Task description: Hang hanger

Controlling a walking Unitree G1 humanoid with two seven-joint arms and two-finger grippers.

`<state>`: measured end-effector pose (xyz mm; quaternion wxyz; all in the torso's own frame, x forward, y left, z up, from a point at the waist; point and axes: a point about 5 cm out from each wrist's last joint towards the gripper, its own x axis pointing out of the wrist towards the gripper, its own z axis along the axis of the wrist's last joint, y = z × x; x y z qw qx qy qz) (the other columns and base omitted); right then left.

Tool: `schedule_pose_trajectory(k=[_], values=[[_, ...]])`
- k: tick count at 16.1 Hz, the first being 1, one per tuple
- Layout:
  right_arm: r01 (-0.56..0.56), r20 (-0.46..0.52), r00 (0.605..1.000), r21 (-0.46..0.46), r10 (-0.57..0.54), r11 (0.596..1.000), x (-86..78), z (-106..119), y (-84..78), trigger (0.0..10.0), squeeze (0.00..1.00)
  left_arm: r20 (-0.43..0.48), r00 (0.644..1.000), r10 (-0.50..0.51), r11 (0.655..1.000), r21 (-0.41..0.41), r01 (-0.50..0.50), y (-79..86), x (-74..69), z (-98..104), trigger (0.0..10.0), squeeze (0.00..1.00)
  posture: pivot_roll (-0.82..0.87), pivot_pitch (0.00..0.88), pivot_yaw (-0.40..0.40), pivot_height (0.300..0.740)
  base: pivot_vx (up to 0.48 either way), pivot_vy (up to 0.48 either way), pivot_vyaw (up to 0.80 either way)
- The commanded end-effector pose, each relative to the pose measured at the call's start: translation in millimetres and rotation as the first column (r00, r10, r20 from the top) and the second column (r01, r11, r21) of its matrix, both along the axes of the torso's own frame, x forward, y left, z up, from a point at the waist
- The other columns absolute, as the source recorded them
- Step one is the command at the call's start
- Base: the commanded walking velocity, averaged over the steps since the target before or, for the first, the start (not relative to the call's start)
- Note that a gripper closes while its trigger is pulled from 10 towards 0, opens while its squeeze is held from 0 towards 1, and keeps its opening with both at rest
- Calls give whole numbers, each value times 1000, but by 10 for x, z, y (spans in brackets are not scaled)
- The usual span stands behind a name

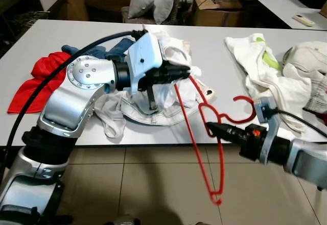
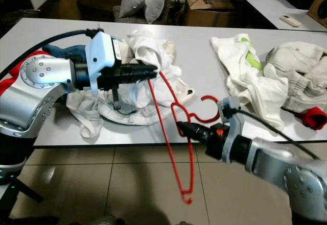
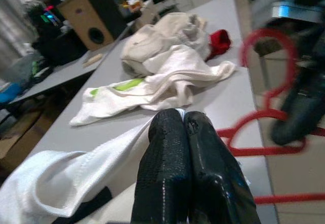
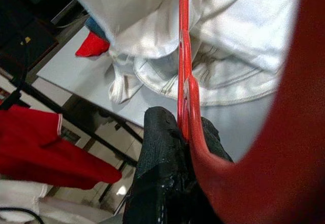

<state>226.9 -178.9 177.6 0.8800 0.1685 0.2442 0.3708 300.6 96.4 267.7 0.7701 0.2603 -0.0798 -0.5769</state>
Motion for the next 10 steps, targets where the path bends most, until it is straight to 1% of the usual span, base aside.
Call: schedule_pose_trajectory(k=[1,2,3,4,5,6,7,8,9,10], values=[[11,14,1000,-10,-11,1000,44,34,-15,10000,0,16,999,-39,999,32,39,-52,-58,23,0,0,-95,0,-42,740,0,0,0],[32,14,999,-4,-32,999,72,38,-30,10000,0,19,999,-32,999,39,32,-51,-55,21,0,0,-95,0,-42,740,0,0,0],[96,22,995,26,-96,995,131,58,-75,10000,0,46,999,15,998,56,-18,-38,-8,18,0,0,-95,0,-40,740,0,0,0],[168,28,985,81,-171,982,169,81,-125,10000,0,80,994,80,993,78,-86,-1,63,11,0,0,-96,0,-39,740,0,0,0],[235,9,971,113,-237,965,186,69,-178,10000,0,98,987,125,988,74,-133,31,108,25,0,0,-97,0,-37,740,0,0,0],[317,-36,948,120,-315,941,185,2,-265,10000,0,132,973,190,978,61,-199,80,172,70,0,0,-97,0,-37,740,0,0,0],[374,-78,927,98,-367,922,155,-93,-332,10000,0,172,951,258,963,37,-268,135,244,127,0,0,-97,0,-36,740,0,0,0],[390,-102,919,70,-382,918,112,-162,-353,10000,0,206,927,315,946,11,-324,183,303,180,0,0,-99,0,-33,740,0,0,0],[379,-128,920,54,-370,924,54,-226,-334,10000,0,254,896,365,927,-6,-376,244,359,249,0,0,-101,0,-30,740,0,0,0],[364,-153,923,51,-353,930,0,-270,-303,10000,0,323,852,411,904,-25,-427,304,411,337,0,0,-102,0,-24,740,0,0,0]])
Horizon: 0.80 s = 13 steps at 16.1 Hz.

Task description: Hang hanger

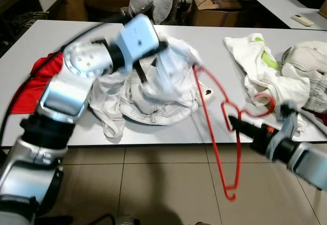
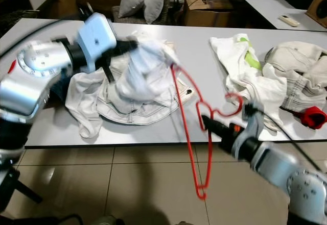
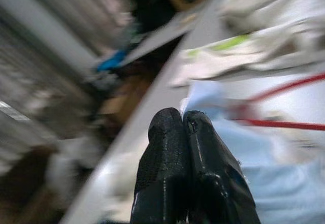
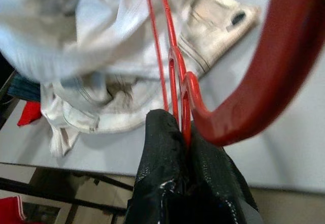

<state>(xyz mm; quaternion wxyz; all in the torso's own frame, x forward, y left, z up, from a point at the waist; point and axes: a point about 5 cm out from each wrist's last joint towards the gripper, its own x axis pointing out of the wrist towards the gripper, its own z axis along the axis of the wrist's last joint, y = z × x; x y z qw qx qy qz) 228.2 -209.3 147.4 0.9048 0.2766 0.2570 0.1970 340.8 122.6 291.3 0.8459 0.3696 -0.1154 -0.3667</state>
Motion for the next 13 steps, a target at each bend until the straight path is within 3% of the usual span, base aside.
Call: schedule_pose_trajectory(k=[1,3,5,7,8,9,10,11,13], values=[[-8,-4,1000,0,8,1000,-27,25,22,10000,0,95,994,54,998,8,-55,70,39,149,0,0,-103,0,-23,740,0,0,0],[8,2,1000,11,-8,1000,-16,45,31,10000,0,219,964,148,989,-9,-150,158,120,310,0,0,-104,0,-19,740,0,0,0],[-7,36,999,24,6,1000,7,101,83,10000,0,361,908,215,974,-10,-226,224,177,508,0,0,-101,0,-14,740,0,0,0],[-59,147,988,96,45,994,33,281,216,10000,0,474,850,233,971,-59,-233,260,186,760,0,0,-97,0,-13,740,0,0,0],[-79,167,984,113,59,990,20,317,258,10000,0,444,875,191,981,-50,-189,227,192,766,0,0,-97,0,-13,740,0,0,0],[-111,177,980,125,88,986,-16,322,323,10000,0,343,934,101,994,-7,-105,129,191,601,0,0,-91,0,-9,740,0,0,0],[-121,179,979,129,97,984,-27,320,342,10000,0,316,946,72,997,3,-77,92,179,536,0,0,-94,0,-5,740,0,0,0],[-152,191,974,137,124,979,-52,326,392,10000,0,239,971,-18,1000,26,12,-32,131,324,0,0,-95,0,-4,740,0,0,0],[-170,202,970,144,139,975,-61,343,419,10000,0,181,978,-102,994,51,94,-125,73,196,0,0,-92,0,-5,740,0,0,0]])
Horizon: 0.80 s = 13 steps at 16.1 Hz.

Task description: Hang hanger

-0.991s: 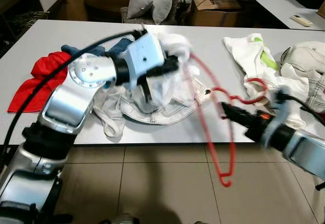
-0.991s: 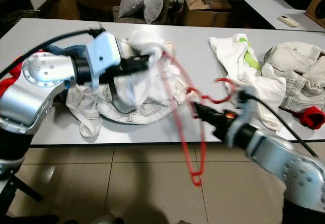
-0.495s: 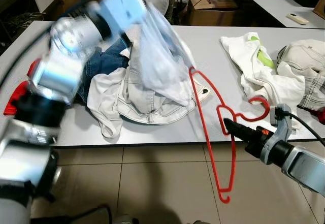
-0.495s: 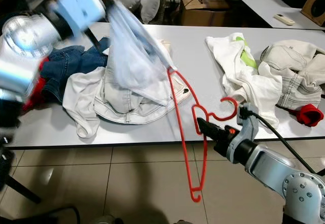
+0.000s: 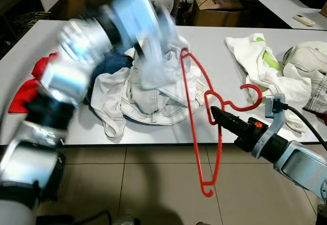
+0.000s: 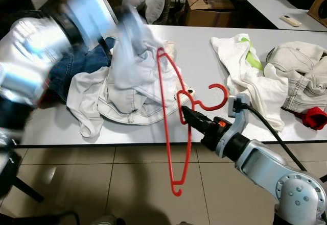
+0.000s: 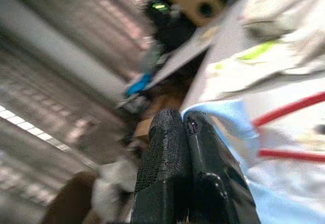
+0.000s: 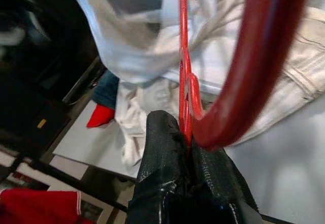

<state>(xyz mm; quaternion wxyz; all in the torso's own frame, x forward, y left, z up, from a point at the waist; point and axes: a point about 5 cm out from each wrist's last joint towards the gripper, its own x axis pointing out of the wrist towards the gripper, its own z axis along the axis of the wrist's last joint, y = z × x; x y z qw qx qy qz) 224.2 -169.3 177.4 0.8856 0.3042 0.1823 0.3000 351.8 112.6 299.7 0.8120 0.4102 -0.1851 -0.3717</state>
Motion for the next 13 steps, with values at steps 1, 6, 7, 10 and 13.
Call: schedule_pose_trajectory(k=[1,6,7,10,13], values=[[-29,22,999,22,28,999,-24,51,31,10000,0,3,998,-61,998,-3,61,-65,-71,69,0,0,-92,0,-5,740,0,0,0],[-101,10,995,-23,101,995,-41,48,67,10000,0,4,997,-79,996,-27,79,-120,-140,37,0,0,-88,0,-18,740,0,0,0],[-92,5,996,-33,93,995,-32,37,45,10000,0,9,996,-86,995,-55,87,-95,-159,86,0,0,-89,0,-16,740,0,0,0],[-67,6,998,-33,67,997,87,48,17,10000,0,-56,978,-202,979,-29,200,-131,-294,33,0,0,-85,0,-17,740,0,0,0],[-80,35,996,-28,81,996,181,131,22,10000,0,-119,972,-203,977,40,209,-147,-321,-109,0,0,-79,0,-25,740,0,0,0]])
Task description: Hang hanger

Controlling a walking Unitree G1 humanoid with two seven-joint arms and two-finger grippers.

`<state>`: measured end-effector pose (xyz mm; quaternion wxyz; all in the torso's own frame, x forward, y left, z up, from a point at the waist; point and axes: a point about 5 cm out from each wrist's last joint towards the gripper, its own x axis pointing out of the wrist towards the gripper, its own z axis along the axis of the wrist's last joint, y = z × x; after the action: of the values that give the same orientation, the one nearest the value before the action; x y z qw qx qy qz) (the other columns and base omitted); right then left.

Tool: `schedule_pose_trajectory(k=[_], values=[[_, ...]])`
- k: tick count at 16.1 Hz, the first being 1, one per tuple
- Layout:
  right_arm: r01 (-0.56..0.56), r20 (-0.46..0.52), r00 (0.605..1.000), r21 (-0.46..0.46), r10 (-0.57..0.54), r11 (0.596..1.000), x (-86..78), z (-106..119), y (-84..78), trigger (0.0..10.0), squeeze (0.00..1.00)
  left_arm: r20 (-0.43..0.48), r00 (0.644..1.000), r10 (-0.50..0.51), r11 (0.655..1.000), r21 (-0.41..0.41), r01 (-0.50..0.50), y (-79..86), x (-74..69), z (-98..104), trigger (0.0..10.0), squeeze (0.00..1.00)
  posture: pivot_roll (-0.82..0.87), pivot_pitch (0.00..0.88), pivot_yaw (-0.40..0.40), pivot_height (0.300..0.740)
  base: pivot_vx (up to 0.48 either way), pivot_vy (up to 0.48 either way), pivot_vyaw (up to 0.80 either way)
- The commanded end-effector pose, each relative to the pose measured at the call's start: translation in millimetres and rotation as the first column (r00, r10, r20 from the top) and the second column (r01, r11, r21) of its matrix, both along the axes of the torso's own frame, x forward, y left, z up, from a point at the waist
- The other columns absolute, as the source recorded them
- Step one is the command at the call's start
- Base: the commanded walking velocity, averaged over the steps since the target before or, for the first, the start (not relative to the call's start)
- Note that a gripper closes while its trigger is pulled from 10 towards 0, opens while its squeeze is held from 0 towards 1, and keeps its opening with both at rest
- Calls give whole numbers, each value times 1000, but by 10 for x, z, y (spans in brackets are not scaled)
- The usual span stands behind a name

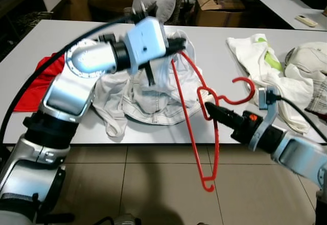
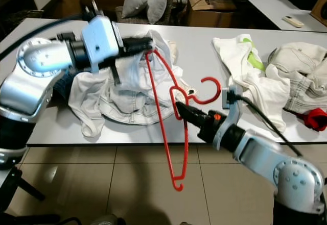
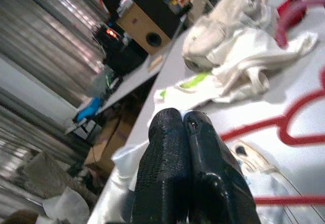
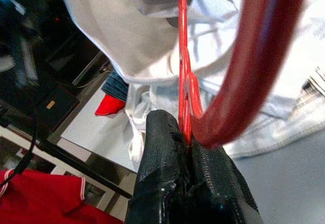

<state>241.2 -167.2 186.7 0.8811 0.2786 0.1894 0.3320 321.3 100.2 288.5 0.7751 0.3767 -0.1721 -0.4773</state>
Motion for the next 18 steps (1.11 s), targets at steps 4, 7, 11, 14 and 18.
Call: schedule_pose_trajectory(k=[4,7,11,14,18], values=[[-1,35,999,41,0,999,53,114,-13,10000,0,-13,1000,9,997,73,-8,15,-16,-61,0,0,-76,0,-36,740,0,0,0],[65,12,998,52,-66,997,162,80,-37,10000,0,-56,998,-35,998,57,38,-48,-78,-81,0,0,-75,0,-38,740,0,0,0],[24,39,999,107,-29,994,152,136,56,10000,0,-65,994,83,995,63,-79,-15,32,-189,0,0,-73,0,-30,740,0,0,0],[-4,55,998,85,0,996,13,155,-5,10000,0,4,965,264,964,30,-264,201,223,-101,0,0,-82,0,-18,740,0,0,0],[-36,117,993,73,28,997,-109,291,-81,10000,0,-32,968,250,966,72,-248,210,182,-174,0,0,-90,0,-13,740,0,0,0]])
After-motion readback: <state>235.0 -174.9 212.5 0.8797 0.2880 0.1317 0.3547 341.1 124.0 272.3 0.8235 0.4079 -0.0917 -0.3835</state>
